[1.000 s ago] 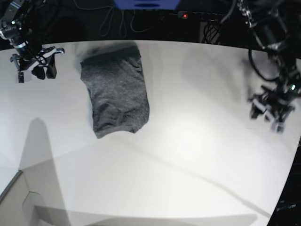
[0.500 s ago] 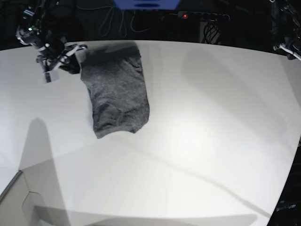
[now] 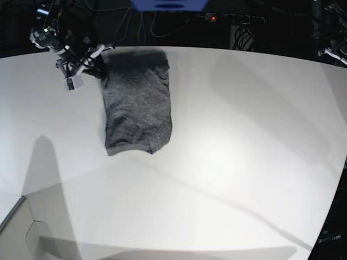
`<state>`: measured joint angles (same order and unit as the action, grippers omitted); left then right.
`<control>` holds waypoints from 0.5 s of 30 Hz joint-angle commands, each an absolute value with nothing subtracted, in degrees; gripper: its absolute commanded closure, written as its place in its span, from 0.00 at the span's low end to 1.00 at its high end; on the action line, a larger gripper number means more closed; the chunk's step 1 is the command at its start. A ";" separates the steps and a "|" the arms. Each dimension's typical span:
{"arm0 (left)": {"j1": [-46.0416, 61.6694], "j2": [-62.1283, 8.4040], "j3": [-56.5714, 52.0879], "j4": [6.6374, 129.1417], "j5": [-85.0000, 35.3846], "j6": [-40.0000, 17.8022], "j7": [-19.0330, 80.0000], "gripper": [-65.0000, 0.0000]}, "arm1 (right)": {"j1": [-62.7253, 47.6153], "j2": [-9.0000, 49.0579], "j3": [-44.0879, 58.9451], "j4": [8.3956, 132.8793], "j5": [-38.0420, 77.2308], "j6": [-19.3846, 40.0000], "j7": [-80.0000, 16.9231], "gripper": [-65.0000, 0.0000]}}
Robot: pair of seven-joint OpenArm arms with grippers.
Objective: Layout the t-shirt on the table in an organized manner, then fold the t-shirt properly
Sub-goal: 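Withdraw the left arm and press the shirt's collar end with the right gripper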
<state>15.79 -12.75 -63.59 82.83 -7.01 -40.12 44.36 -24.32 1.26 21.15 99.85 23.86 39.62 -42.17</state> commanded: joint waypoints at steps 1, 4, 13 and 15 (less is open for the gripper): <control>15.69 -14.02 -63.87 83.82 -7.52 -40.00 43.38 0.98 | -24.31 1.71 21.58 101.05 24.92 40.00 -41.01 1.00; 15.69 -14.02 -63.78 83.82 -7.52 -40.00 43.38 0.98 | -24.40 1.71 21.58 101.05 24.92 40.00 -41.01 1.00; 15.69 -14.02 -63.78 83.82 -7.52 -40.00 43.38 0.98 | -25.98 0.84 20.00 102.02 24.92 40.00 -41.01 1.00; 15.96 -14.11 -63.78 83.82 -7.52 -40.00 43.38 0.98 | -26.07 0.84 20.00 102.99 24.92 40.00 -41.01 1.00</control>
<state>15.66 -12.73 -63.57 82.83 -7.07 -40.12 44.36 -25.93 0.47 19.81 101.82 23.86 39.62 -42.19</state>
